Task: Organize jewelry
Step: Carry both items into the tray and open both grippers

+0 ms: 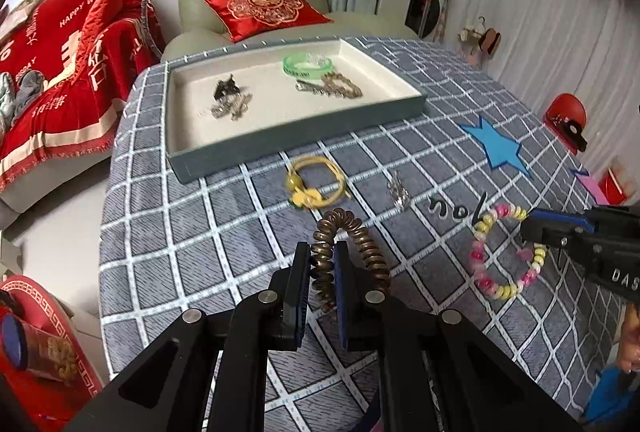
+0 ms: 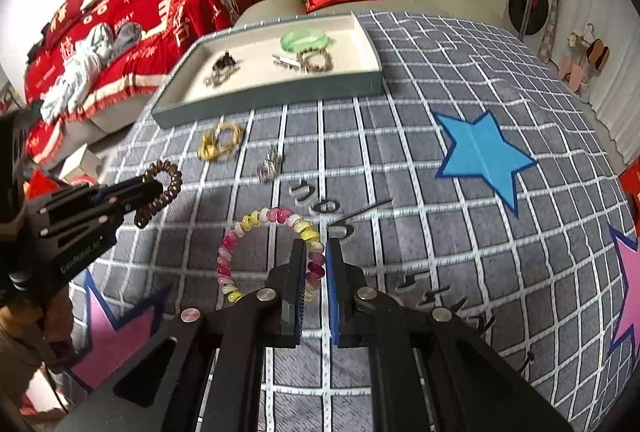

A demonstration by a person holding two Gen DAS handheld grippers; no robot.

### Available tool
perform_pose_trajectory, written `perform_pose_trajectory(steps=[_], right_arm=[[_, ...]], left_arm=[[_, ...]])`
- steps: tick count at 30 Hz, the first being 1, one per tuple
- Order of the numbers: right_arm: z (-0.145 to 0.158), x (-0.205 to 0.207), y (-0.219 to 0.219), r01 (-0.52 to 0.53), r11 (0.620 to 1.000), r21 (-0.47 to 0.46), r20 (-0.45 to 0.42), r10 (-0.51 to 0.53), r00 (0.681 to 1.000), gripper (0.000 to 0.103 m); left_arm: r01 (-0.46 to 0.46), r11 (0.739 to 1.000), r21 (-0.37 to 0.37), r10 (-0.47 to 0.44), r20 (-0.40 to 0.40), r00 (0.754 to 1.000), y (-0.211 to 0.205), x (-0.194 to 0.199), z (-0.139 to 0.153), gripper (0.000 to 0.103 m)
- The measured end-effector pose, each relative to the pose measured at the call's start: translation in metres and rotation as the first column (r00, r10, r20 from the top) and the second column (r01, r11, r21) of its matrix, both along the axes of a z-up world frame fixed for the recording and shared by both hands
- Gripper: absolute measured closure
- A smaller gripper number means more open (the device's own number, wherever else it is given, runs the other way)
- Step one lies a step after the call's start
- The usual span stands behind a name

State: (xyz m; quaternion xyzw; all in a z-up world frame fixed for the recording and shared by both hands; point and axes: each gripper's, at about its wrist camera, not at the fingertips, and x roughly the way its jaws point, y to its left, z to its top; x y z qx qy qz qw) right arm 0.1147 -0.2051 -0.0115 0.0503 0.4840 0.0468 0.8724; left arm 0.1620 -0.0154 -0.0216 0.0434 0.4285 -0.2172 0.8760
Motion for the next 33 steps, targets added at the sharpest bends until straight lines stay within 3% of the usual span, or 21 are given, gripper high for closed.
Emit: perform_pose_trajectory(steps=[11,22,28,33], right_arm=[[0.044,0.055,-0.005,-0.038,0.999,0.009,0.080,0.037,0.996,0.092],[0.060,0.143,-0.008,-0.044,0.995,0.094,0.081,0.036,0.996,0.092],[0.047,0.194,-0.013,-0.013,0.990,0.144,0.037,0.008,0.999,0.092],[0.026,0.223,-0.018,0.026,0.980,0.196,-0.003,-0.026,1.000,0.092]], left_arm=[[-0.060,0.997,-0.039,0.062,0.066,0.996,0.020,0.030,0.049,0.075],[-0.115,0.993,-0.038,0.119,0.132,0.984,0.023,0.103,0.097,0.075],[-0.167,0.985,-0.033,0.170,0.122,0.978,0.018,0.149,0.094,0.075],[-0.187,0.982,-0.017,0.187,0.054,0.981,0.007,0.180,0.061,0.075]])
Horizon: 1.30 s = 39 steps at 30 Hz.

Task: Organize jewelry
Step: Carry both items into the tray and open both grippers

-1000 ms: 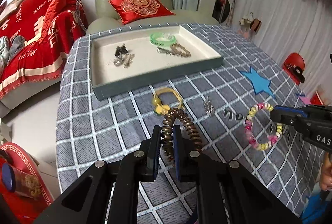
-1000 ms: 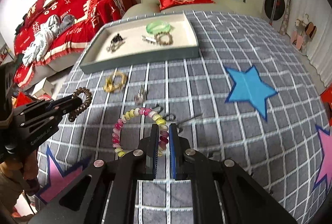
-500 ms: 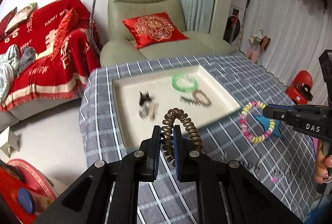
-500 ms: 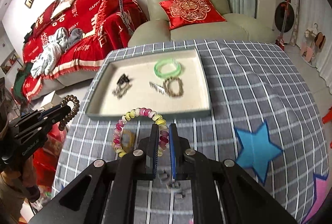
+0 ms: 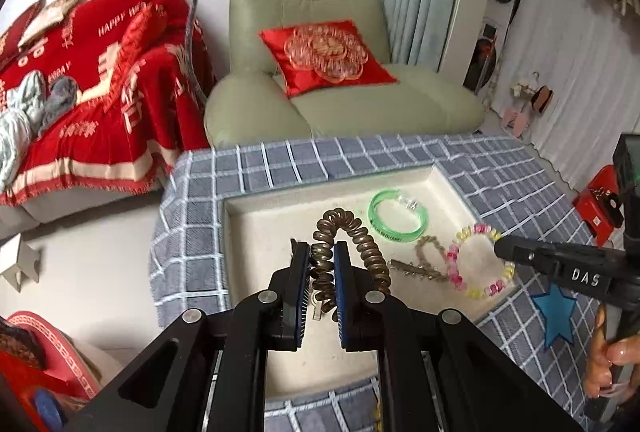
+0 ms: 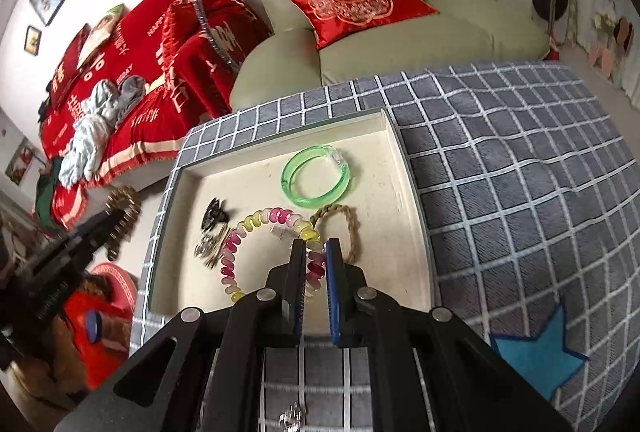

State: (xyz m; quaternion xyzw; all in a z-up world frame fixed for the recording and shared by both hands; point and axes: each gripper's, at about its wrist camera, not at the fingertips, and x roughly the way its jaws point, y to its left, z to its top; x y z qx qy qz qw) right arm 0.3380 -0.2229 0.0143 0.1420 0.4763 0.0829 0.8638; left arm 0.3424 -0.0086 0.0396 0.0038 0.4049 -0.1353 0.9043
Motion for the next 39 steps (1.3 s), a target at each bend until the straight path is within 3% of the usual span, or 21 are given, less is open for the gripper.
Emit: perform_pose_trajectory(steps=[5,12,20,33,34,36,37,38,39], right_arm=[[-0.026,0.021,-0.001,0.016,1.000,-0.003,-0.039,-0.016,0.999,0.092],[-0.053,0.033,-0.005,0.030,0.999,-0.028,-0.063,-0.031,0.998,0.092],[-0.070,0.037,-0.008,0.029,0.998,-0.052,-0.075,-0.033,0.997,0.092],[-0.070,0.040,0.000,0.001,0.993,-0.120,-0.067,-0.009,0.998,0.091],[-0.071,0.041,0.001,0.002,0.993,-0.118,-0.068,-0.010,0.998,0.089],[-0.070,0.040,0.002,0.002,0.994,-0.110,-0.065,-0.009,0.998,0.075],[-0.069,0.040,0.003,-0.001,0.994,-0.105,-0.063,-0.006,0.998,0.050],[-0.068,0.040,0.003,-0.003,0.995,-0.100,-0.062,-0.004,0.998,0.037],[-0.066,0.039,0.004,-0.004,0.995,-0.098,-0.047,0.000,0.999,0.036]], left_arm=[[0.007,0.999,0.048,-0.004,-0.060,0.998,-0.014,0.013,-0.040,0.075],[0.018,0.996,0.083,-0.010,-0.096,0.995,-0.026,0.022,-0.068,0.075],[0.040,0.991,0.127,-0.026,-0.106,0.994,-0.036,0.021,-0.082,0.075],[0.032,0.983,0.181,-0.015,-0.092,0.996,-0.042,0.018,-0.087,0.075],[0.030,0.983,0.180,-0.014,-0.092,0.996,-0.041,0.018,-0.087,0.075],[0.030,0.983,0.180,-0.013,-0.093,0.996,-0.042,0.018,-0.087,0.075],[0.030,0.983,0.180,-0.013,-0.092,0.996,-0.042,0.018,-0.087,0.075],[0.030,0.983,0.181,-0.013,-0.092,0.996,-0.042,0.018,-0.087,0.075],[0.030,0.983,0.183,-0.014,-0.091,0.996,-0.042,0.018,-0.087,0.075]])
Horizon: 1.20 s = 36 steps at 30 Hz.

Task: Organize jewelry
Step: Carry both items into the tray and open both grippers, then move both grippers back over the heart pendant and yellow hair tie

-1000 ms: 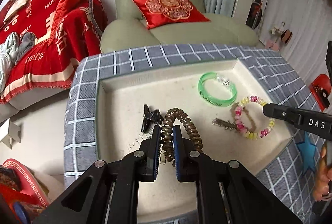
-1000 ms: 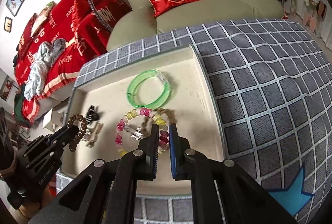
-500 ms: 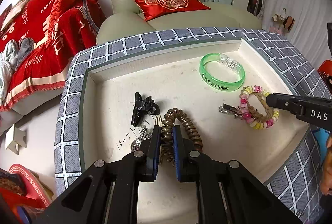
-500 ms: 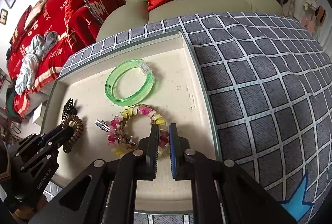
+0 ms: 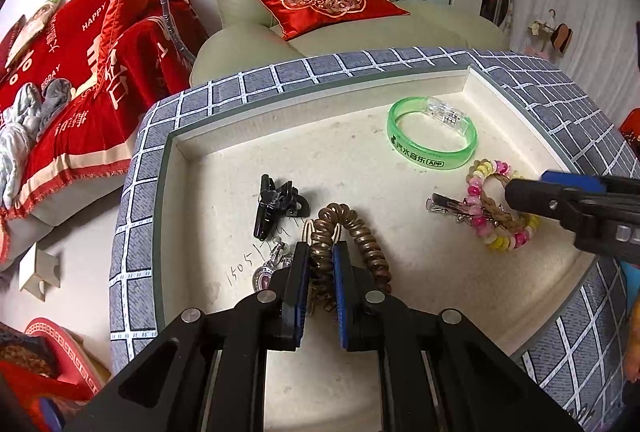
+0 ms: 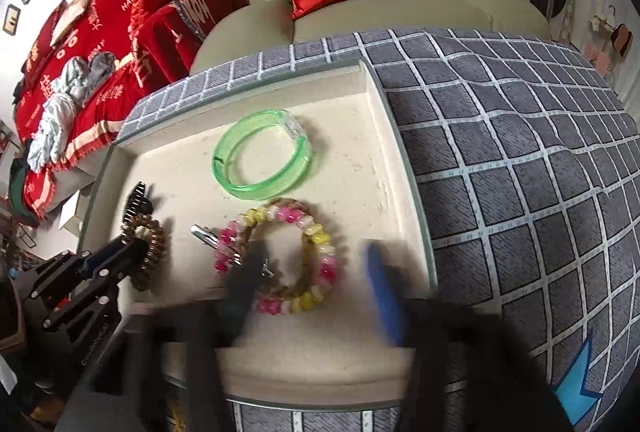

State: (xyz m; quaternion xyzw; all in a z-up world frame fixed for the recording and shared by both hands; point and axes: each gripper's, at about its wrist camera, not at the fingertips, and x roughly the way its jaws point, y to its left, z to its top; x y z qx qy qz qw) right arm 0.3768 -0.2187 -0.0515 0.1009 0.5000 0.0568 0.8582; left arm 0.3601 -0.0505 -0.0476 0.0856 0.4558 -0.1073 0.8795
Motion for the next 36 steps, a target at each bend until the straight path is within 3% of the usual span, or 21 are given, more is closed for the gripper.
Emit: perform_pose_trajectory(steps=[15,16,17,18,20,27,29,36], right_arm=[[0.036,-0.037,-0.008,0.022,0.997,0.071,0.086,-0.028,0.996,0.036],[0.037,-0.040,-0.009,0.024,0.997,0.075,0.087,-0.031,0.996,0.036],[0.039,-0.042,-0.010,0.025,0.996,0.080,0.088,-0.032,0.996,0.036],[0.039,-0.044,-0.011,0.026,0.996,0.081,0.088,-0.033,0.996,0.036],[0.041,-0.048,-0.012,0.028,0.996,0.080,0.091,-0.035,0.995,0.036],[0.041,-0.058,-0.012,0.029,0.996,0.085,0.082,-0.036,0.996,0.033],[0.042,-0.063,-0.011,0.022,0.995,0.092,0.086,-0.030,0.996,0.023],[0.047,-0.085,-0.007,0.013,0.994,0.112,0.089,-0.023,0.996,0.022]], left_arm=[[-0.022,1.000,0.009,0.022,0.016,1.000,0.006,-0.002,0.006,0.074],[-0.025,1.000,0.006,0.025,0.015,1.000,0.006,-0.001,0.006,0.060],[-0.027,1.000,0.005,0.027,0.015,1.000,0.007,-0.001,0.006,0.039],[-0.043,0.999,0.010,0.042,0.028,0.999,0.008,-0.002,0.008,0.000],[-0.054,0.999,-0.002,0.054,0.086,0.995,0.010,-0.007,0.016,0.000],[-0.034,0.999,0.003,0.033,0.121,0.992,0.011,-0.016,0.031,0.000],[-0.028,1.000,0.005,0.027,0.138,0.990,0.014,-0.023,0.036,0.000],[-0.007,1.000,-0.017,0.010,0.157,0.988,0.024,-0.061,0.049,0.000]])
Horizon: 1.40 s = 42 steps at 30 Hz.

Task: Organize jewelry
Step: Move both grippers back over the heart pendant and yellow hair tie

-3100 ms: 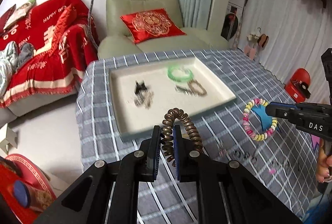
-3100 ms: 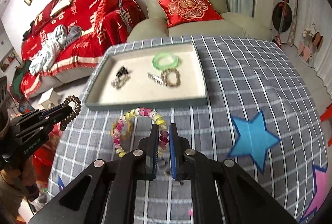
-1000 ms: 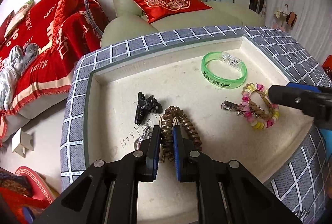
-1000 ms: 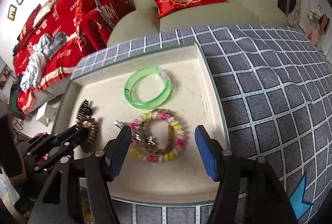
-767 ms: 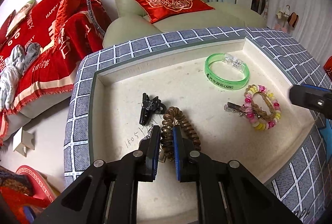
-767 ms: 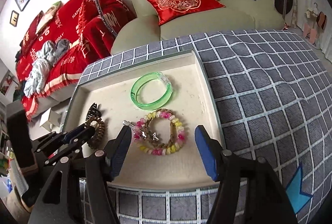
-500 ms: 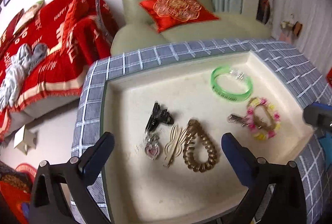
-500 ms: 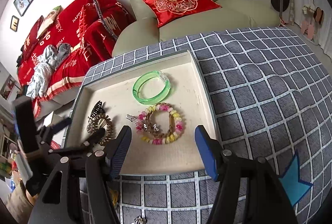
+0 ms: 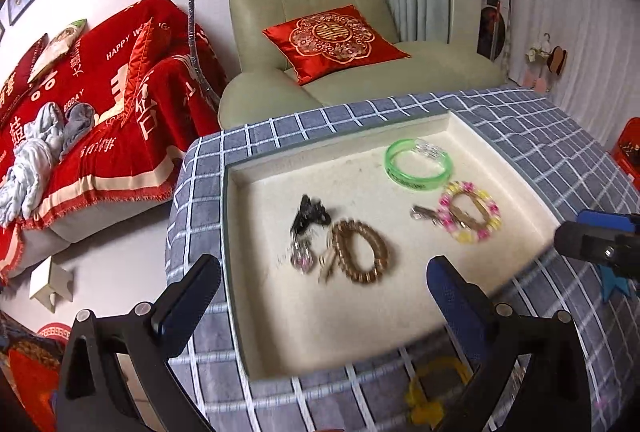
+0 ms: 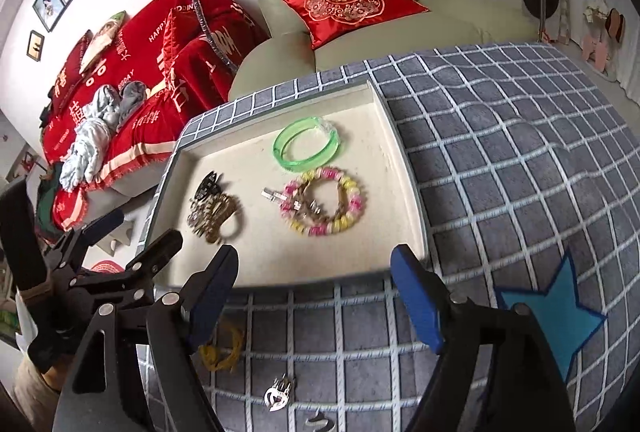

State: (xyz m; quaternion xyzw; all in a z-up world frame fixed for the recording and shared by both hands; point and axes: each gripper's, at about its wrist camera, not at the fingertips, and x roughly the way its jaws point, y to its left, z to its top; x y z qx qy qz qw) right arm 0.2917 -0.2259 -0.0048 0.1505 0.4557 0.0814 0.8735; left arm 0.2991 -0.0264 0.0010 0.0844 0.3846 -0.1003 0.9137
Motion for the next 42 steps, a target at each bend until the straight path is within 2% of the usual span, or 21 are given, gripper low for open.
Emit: perform_pose_trajectory(steps=[3,11,22,39,42], right_arm=[[-0.001,-0.013,0.002,-0.010,1.000,0.008,-0.011,0.010,1.000,0.022],[-0.019,-0.056,0.014,-0.038,0.999,-0.033,-0.058,0.036,0.998,0.022],[-0.042,-0.100,0.027,-0.073,0.989,-0.132,-0.092,0.061,0.994,0.022],[-0.055,-0.103,0.059,-0.154,0.964,-0.216,-0.086,0.139,0.987,0.022],[-0.057,-0.101,0.064,-0.157,0.957,-0.243,-0.076,0.142,0.987,0.022]], left_arm=[[-0.010,1.000,-0.015,0.010,-0.001,1.000,0.006,-0.019,0.000,0.000],[-0.017,0.997,-0.078,0.012,-0.066,0.998,0.014,-0.054,-0.015,0.000],[-0.019,0.996,-0.089,0.002,-0.183,0.983,0.007,-0.058,-0.052,0.000],[-0.009,0.998,-0.057,-0.004,-0.217,0.976,-0.009,-0.050,-0.066,0.000],[0.000,0.998,-0.060,-0.013,-0.216,0.976,-0.010,-0.050,-0.065,0.003]])
